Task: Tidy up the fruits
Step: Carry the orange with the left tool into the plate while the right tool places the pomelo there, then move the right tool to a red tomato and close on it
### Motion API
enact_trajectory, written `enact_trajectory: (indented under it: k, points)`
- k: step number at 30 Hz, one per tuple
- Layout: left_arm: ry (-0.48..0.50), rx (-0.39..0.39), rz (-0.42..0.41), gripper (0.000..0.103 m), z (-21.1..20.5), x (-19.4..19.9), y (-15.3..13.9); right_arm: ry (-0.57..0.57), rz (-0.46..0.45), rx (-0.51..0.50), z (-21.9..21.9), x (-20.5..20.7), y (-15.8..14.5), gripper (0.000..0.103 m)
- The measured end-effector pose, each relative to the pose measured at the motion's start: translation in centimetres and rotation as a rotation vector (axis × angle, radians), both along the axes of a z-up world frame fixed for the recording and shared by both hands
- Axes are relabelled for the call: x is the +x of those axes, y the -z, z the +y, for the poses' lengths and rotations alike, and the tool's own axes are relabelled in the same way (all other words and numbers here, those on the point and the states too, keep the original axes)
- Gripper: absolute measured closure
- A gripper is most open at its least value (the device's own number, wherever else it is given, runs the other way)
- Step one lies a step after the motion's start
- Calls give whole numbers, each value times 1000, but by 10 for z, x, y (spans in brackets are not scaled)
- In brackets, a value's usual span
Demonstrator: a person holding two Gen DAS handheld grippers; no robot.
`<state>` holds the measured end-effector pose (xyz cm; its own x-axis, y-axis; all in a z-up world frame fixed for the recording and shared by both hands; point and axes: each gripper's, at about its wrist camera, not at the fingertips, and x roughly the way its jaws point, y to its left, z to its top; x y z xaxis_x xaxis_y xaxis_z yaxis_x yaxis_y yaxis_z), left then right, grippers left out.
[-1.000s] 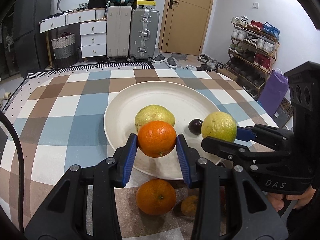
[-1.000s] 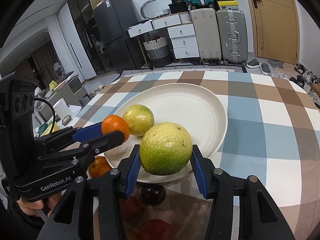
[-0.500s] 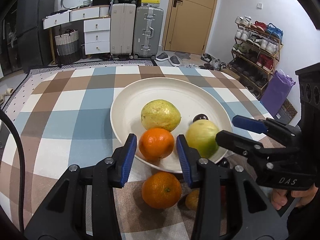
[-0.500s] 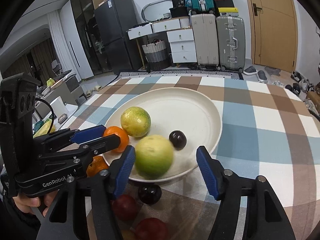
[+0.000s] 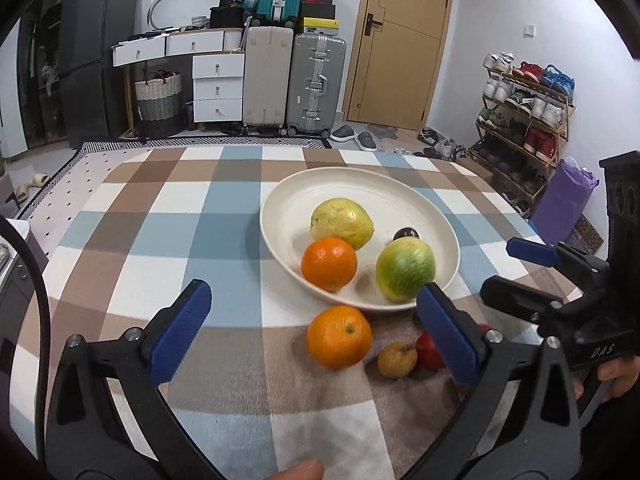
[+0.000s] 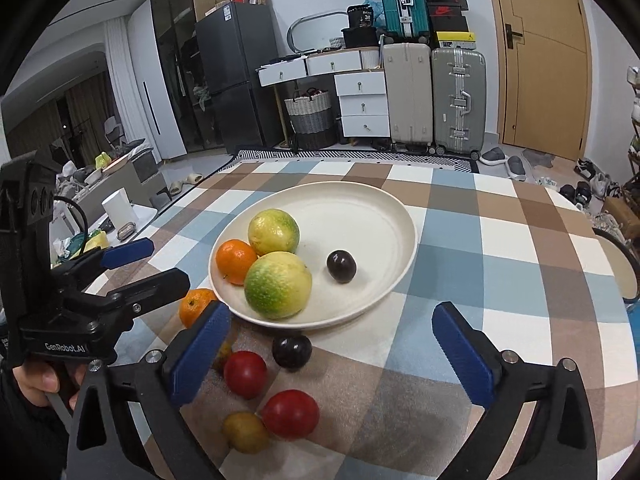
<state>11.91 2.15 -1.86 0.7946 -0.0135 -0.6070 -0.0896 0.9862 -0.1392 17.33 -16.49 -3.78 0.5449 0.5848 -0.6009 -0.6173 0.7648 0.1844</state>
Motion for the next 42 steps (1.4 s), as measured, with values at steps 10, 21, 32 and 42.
enact_trajectory:
  k: [10,21,32,42]
  points:
    - [21,15,8,0,-4,-22,2,-14,45,-11,-16,-14,4,0]
    - [60,14,43,0,-12,-18,6,-30,74,-89,-14,-16,12,0]
    - [87,16,88,0,-18,-12,15,-69,123,-148,-22,-10,20,0]
    - [82,12,99,0,-16,-9,16,-105,119,-200,-26,-14,23,1]
